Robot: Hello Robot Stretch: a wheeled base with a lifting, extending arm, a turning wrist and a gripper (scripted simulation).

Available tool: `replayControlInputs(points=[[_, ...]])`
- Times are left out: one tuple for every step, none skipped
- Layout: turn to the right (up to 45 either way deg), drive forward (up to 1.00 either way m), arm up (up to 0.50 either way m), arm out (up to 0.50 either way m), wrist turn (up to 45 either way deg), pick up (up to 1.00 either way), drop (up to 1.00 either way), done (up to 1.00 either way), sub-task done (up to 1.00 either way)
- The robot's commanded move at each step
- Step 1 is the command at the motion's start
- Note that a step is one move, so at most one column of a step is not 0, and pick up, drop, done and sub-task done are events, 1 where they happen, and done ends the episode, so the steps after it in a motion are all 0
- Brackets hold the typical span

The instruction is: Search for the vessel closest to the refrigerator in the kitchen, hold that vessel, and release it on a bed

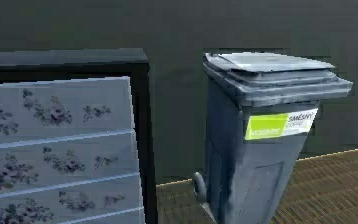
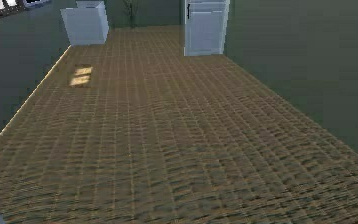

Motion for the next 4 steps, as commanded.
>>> replayControlInputs(points=[[-12.0,0.0,0.0,0.0,0.0,0.0,0.0,0.0,0.0],[0.0,0.15,0.0,0.0,0.0,0.0,0.0,0.0,0.0],[45.0,0.0,0.0,0.0,0.0,0.0,0.0,0.0,0.0],[24.0,0.0,0.0,0.0,0.0,0.0,0.0,0.0,0.0]])
